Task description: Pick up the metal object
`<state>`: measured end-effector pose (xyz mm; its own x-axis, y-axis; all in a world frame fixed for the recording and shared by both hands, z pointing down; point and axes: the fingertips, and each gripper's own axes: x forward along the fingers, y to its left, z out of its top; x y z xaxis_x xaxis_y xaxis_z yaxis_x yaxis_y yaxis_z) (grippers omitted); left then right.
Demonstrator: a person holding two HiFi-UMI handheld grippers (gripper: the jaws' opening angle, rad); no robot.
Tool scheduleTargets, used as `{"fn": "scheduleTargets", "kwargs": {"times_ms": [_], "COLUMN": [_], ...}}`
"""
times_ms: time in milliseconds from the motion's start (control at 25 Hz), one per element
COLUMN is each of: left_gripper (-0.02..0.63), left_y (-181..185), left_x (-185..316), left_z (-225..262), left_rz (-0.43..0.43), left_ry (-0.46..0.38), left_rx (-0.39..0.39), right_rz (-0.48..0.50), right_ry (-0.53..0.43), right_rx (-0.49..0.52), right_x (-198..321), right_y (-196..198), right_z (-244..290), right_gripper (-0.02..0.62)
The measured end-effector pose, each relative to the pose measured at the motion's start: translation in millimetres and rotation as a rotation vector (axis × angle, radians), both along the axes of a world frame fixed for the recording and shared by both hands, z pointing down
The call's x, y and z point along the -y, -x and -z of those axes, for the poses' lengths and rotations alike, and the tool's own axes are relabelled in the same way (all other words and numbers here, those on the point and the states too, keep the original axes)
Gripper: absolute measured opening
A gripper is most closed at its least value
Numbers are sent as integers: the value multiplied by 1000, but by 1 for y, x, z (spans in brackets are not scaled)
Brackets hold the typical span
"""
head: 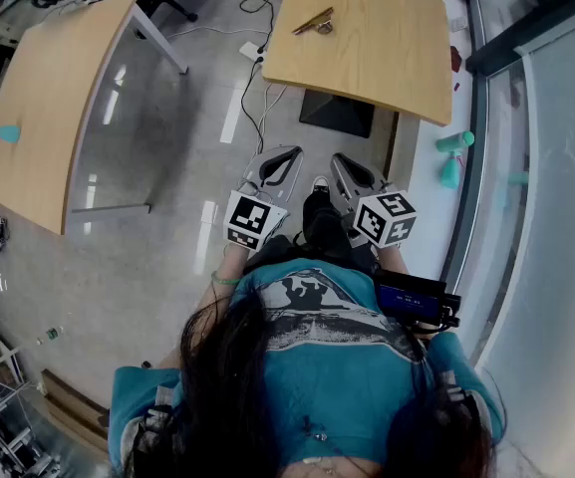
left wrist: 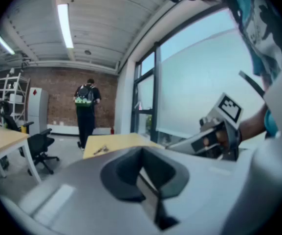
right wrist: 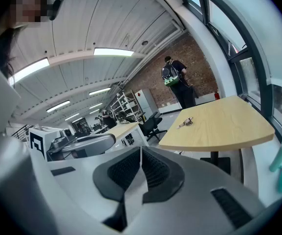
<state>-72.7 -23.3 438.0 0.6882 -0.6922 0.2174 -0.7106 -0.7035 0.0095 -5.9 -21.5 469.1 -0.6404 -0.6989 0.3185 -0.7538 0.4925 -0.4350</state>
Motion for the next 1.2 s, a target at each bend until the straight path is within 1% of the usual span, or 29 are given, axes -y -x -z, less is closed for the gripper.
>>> {"fn": "scheduleTargets", "kwargs": {"times_ms": [160, 280, 400, 520, 720, 760, 880, 1080, 1200], "left_gripper": [3, 6, 10, 18, 22, 33, 38, 65, 81], "left_y": [-27, -49, -65, -74, -76, -75, -71, -63, -61], "left_x": [50, 90, 124, 147, 178, 183, 199, 235, 265], "left_z": [1, 1, -5, -11, -20, -22, -30, -51, -64], "left_rz": [28, 33, 51, 79, 113, 116, 124, 120, 93], "left_ry": [12, 22, 34, 51, 90, 93, 108, 166, 193], "left_rx": [-24, -46, -30, -15, 13, 19, 43, 65, 85], "right_rz": [41, 47, 47, 61, 84, 85, 75, 17, -39], "right_ry": [0, 5, 28, 49, 78, 83, 106, 139, 154], "right_rx": [-24, -17, -3, 5, 25, 26, 25, 24, 27], "right_x": [52, 92, 128, 155, 183, 186, 195, 214, 233], "right_y": [-26, -47, -68, -82, -90, -92, -99, -116, -126], "right_z": [5, 5, -3, -11, -16, -17, -25, -33, -34], "right_gripper": [20, 20, 20, 20, 20, 20, 20, 20, 20]}}
